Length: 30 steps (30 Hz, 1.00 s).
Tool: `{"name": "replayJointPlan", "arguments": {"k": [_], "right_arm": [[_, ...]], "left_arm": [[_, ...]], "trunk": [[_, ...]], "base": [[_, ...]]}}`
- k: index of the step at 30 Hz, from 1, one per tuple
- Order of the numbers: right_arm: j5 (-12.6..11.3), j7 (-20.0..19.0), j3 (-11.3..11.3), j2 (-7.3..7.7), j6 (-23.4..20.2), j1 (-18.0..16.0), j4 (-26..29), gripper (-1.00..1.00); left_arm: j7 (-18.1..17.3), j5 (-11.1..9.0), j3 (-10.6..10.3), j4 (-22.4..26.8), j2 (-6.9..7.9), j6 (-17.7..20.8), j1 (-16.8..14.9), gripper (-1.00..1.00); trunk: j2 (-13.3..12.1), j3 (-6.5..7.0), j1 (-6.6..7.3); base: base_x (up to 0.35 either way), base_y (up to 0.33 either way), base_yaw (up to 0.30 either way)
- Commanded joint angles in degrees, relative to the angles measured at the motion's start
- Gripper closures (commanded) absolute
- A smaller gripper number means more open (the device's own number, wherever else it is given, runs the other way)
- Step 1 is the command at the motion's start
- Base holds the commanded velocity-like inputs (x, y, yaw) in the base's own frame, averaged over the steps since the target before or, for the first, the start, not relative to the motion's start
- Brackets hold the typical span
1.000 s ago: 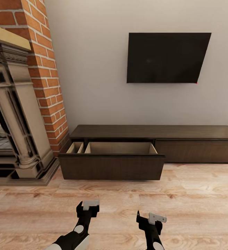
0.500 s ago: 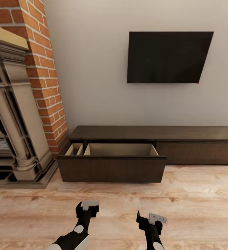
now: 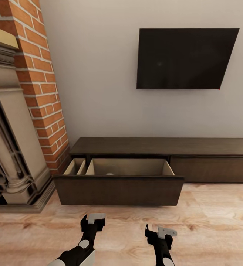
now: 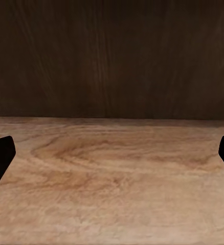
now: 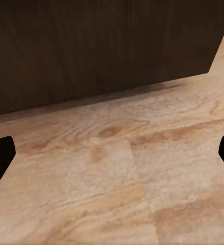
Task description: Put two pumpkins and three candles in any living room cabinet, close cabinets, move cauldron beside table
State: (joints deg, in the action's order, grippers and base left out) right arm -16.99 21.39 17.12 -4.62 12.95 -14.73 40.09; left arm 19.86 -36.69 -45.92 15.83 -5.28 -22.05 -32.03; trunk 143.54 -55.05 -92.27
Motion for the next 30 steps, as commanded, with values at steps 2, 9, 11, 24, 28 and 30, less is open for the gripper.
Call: {"name": "replayJointPlan", "arguments": {"k": [2,9,11,24,28,30], "right_arm": [[-0.6,0.3,0.3,0.05,0.4,0.0,0.0,-1.0],[-0.6,0.3,0.3,0.05,0.6,-0.1,0.0,-1.0],[-0.7,0.3,0.3,0.05,0.7,-0.1,0.0,-1.0],[-0.5,0.3,0.4,0.06,0.7,0.0,0.0,-1.0],[-0.5,0.3,0.3,0.08,0.7,0.0,0.0,-1.0],[-0.5,0.3,0.3,0.08,0.7,0.0,0.0,-1.0]], "left_arm": [[0.4,-0.3,-0.5,0.0,0.01,-0.2,-0.1,-1.0],[0.4,-0.3,-0.5,0.0,0.01,-0.2,-0.1,-1.0],[0.4,-0.3,-0.5,0.0,0.01,-0.2,-0.1,-1.0],[0.4,-0.3,-0.5,0.0,0.01,-0.2,-0.1,-1.0],[0.4,-0.3,-0.5,0.0,0.01,-0.2,-0.1,-1.0],[0.4,-0.3,-0.5,0.0,0.01,-0.2,-0.1,-1.0]], "trunk": [[0.0,-0.06,-0.02],[0.0,-0.06,-0.02],[0.0,-0.06,-0.02],[0.0,-0.06,-0.02],[0.0,-0.06,-0.02],[0.0,-0.06,-0.02]], "base": [[0.335,0.0,0.0],[0.336,0.0,0.0],[0.329,0.0,0.0],[0.168,0.0,0.0],[0.113,0.0,0.0],[0.042,0.0,0.0]]}}
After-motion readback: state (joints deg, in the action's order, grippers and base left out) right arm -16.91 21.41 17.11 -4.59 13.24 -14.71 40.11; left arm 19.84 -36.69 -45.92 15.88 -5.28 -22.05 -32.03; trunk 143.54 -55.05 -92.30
